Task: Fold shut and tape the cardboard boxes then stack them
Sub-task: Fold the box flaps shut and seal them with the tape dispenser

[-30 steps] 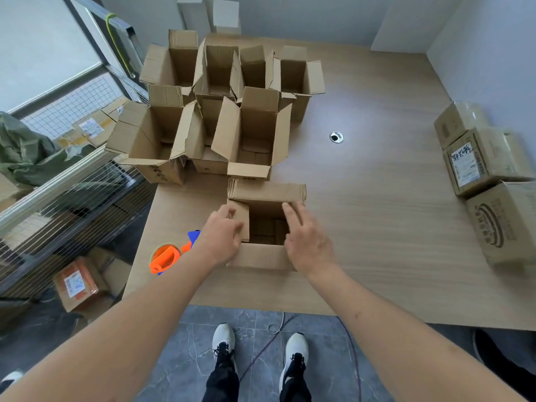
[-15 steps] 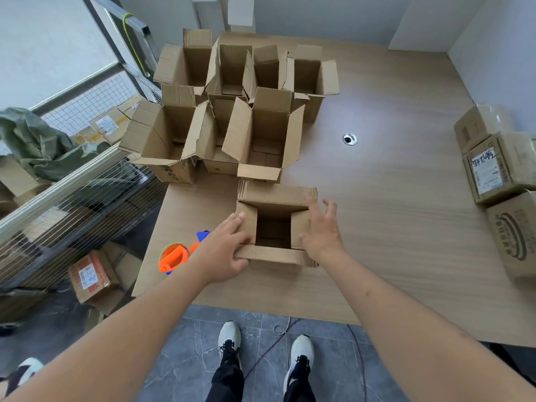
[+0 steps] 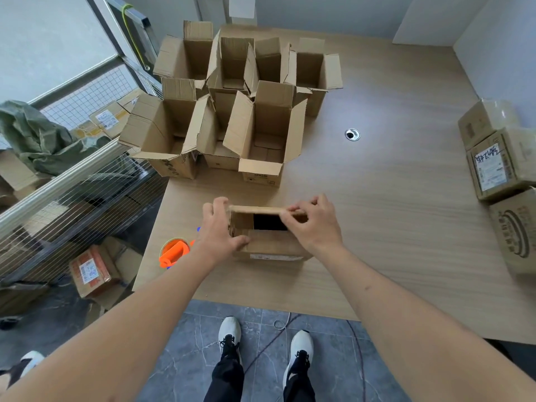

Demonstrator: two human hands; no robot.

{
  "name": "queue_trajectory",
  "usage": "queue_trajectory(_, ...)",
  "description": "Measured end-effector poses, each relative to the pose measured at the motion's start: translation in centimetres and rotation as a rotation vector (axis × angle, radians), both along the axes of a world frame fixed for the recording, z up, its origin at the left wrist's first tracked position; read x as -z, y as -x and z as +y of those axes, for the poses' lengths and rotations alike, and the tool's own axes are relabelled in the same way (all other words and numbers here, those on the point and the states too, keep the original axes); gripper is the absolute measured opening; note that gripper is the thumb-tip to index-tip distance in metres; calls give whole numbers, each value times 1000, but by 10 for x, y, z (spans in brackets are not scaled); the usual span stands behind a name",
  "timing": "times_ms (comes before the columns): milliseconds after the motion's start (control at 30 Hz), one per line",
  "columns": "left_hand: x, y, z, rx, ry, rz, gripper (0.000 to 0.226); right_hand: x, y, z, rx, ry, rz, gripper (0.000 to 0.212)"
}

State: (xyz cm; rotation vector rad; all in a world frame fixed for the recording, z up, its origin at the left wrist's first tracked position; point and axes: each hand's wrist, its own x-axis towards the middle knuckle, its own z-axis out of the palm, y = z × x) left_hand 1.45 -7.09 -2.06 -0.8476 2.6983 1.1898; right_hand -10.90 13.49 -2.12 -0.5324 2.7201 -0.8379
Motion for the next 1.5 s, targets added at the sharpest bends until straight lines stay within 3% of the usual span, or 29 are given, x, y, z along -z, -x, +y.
queue_trajectory(100, 3, -1, -5, -18, 51, -47, 106, 7, -15, 0, -190, -225, 186, 57)
queue_trajectory(233, 19, -19, -14, -6, 117, -84, 62, 22, -32, -1, -122, -214, 78, 59)
queue_trajectory(300, 34, -32, -24, -56, 160, -112, 51, 27, -40, -2, -72, -167, 48, 58)
queue_trajectory(400, 60, -50, -39, -96, 317, -319, 67, 34, -51, -1, -39, -87, 66, 53)
queue_trajectory(500, 82, -68, -51, -97, 333, -462, 93, 40, -59, 0, -21, -12, 106, 49)
queue_trajectory(667, 96, -89, -69, -17, 343, -247, 92, 44, -63, -5, -1, -38, 132, 52)
queue_trajectory(867, 60, -86, -71, -124, 135, 183, 90, 43, -64, -11, -18, -33, 98, 53)
queue_trajectory(1000, 25, -75, -72, 152, 184, 471, 81, 46, -62, -12, -42, -10, 60, 50)
queue_trajectory(1067, 10, -62, -68, 342, 237, 486, 74, 46, -58, -8, -60, 17, 42, 47)
queue_trajectory(1200, -7, -35, -51, 630, 330, 366, 85, 43, -48, 5, -116, 93, 0, 44)
queue_trajectory(1300, -11, -23, -42, 724, 364, 279, 84, 38, -37, 17, -173, 43, -17, 43)
queue_trajectory(1500, -12, -16, -39, 779, 442, 149, 87, 17, -13, 21, -259, -32, 322, 22)
